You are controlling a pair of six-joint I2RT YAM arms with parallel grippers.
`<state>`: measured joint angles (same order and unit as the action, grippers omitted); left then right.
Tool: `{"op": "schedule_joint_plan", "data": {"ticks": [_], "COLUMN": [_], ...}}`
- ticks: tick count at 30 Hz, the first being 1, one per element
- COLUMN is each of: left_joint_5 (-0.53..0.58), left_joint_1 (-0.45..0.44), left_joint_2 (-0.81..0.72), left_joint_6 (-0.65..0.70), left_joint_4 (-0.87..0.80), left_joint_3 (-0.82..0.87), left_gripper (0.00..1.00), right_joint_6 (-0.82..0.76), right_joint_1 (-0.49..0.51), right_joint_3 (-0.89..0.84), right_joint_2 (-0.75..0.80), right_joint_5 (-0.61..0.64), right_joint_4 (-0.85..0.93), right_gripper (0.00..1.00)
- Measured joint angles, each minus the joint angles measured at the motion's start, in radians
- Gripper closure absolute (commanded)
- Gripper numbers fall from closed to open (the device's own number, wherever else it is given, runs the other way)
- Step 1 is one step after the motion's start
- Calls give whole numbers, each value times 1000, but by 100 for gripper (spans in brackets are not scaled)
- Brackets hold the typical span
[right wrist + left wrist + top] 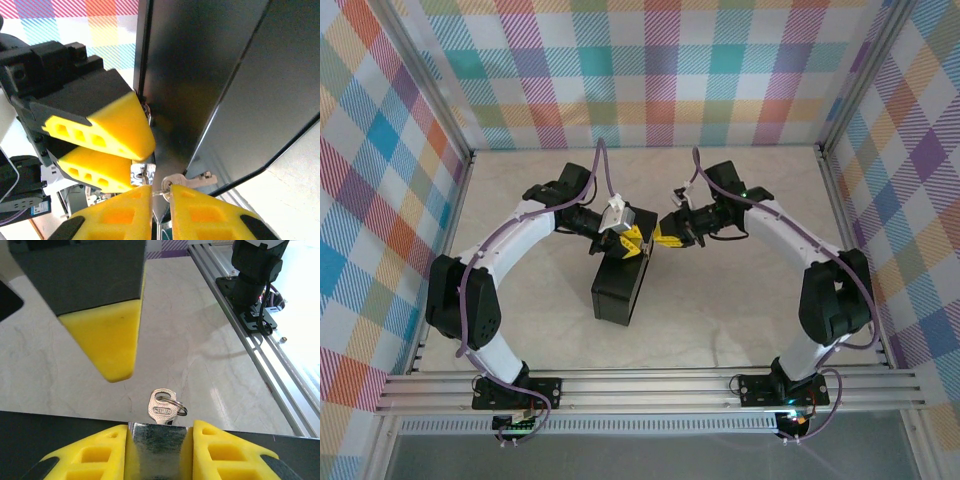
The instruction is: Unlock a padlock with a key
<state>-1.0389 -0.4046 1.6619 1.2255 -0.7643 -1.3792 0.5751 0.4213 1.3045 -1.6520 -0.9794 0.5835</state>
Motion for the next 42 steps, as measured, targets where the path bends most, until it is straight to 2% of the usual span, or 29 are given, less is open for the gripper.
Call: {"op": "schedule_joint_plan", "data": {"ticks": [10,16,42], "left_joint_5": [0,1,-8], "left_joint_1": [0,0,12], "left_joint_2": [0,0,0], "left_joint_6": [-7,-10,-11], "left_joint_4": [1,0,-4], "left_joint_3": [0,0,0], "left_gripper": [82,82,84], "right_joint_6": [4,17,111], "right_joint_1": [31,39,69], "right_joint_3": [-33,-33,-33], "right_joint_2": [11,11,11], "right_joint_5": [-25,-29,-12], "right_joint_4": [-25,-52,-134], "right_gripper": [81,86,91]}}
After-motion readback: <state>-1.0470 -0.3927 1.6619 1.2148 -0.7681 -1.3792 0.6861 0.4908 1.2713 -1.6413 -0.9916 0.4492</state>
